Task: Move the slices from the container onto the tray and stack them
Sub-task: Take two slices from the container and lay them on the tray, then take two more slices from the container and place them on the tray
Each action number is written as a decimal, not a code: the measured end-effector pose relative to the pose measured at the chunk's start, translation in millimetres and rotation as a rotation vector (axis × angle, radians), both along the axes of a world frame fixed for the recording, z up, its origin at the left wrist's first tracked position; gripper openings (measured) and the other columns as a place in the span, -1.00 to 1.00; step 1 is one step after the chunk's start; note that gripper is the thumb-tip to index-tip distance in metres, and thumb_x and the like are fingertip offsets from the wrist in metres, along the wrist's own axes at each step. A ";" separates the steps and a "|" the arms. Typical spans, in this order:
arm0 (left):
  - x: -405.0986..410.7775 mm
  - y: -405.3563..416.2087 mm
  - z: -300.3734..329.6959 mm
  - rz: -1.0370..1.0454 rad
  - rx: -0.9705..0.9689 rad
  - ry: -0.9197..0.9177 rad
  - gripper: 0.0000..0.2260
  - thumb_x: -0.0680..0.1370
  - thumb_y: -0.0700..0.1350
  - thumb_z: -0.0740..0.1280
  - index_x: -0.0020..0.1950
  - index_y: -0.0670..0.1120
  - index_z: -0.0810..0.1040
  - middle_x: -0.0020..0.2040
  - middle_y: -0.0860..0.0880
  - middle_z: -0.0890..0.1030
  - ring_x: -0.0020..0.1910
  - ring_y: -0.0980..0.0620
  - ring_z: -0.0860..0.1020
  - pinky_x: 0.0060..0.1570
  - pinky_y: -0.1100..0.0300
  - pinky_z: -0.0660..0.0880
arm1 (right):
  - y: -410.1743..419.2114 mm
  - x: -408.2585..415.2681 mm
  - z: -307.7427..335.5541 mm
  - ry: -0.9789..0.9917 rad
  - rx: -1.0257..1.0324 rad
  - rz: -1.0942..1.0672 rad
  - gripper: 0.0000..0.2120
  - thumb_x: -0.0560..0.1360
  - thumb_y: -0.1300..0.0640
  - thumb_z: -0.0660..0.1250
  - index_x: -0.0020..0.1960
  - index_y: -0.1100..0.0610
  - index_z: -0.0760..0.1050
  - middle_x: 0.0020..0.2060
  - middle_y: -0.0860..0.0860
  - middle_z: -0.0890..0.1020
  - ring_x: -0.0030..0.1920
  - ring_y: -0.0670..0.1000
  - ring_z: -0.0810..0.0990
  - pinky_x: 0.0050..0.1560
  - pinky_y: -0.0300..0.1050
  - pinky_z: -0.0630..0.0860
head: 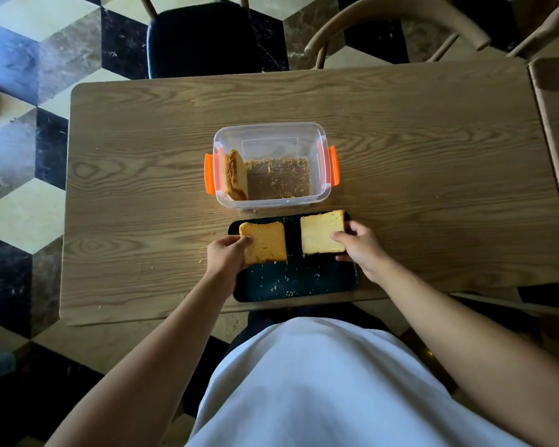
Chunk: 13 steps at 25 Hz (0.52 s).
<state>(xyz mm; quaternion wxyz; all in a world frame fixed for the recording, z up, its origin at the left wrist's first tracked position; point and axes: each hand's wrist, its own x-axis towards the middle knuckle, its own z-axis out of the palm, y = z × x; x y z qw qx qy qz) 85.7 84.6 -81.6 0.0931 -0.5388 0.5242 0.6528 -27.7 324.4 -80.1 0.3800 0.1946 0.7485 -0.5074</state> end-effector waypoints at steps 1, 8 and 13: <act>-1.2 0.9 0.3 0.008 -0.001 -0.008 -0.98 0.55 -0.15 0.44 -0.06 -0.07 0.62 -0.01 -0.15 0.68 -0.06 -0.08 0.70 -0.11 0.05 0.68 | 0.7 -1.2 -2.3 -0.008 0.010 0.007 -0.78 0.55 0.16 0.37 0.18 0.06 0.49 0.01 -0.04 0.62 -0.03 -0.04 0.60 -0.22 -0.11 0.63; -5.2 2.7 5.5 -0.274 -0.264 -0.083 -0.77 0.52 -0.03 0.41 -0.11 -0.21 0.67 -0.32 -0.07 0.61 -0.31 -0.07 0.55 -0.29 0.12 0.48 | 6.3 -4.6 1.1 0.131 0.208 0.236 -0.51 0.57 0.15 0.33 0.46 0.21 0.34 0.30 0.16 0.53 0.22 0.14 0.55 0.08 -0.08 0.43; -2.4 -6.4 29.1 -0.359 -0.503 -0.134 -0.73 0.47 0.00 0.35 -0.06 -0.21 0.64 -0.25 -0.19 0.66 -0.27 -0.14 0.60 -0.22 0.03 0.49 | 4.2 -10.1 39.7 0.321 0.450 0.589 -0.53 0.53 -0.01 0.32 0.40 0.08 0.43 0.19 0.06 0.63 0.03 0.06 0.63 0.00 -0.04 0.58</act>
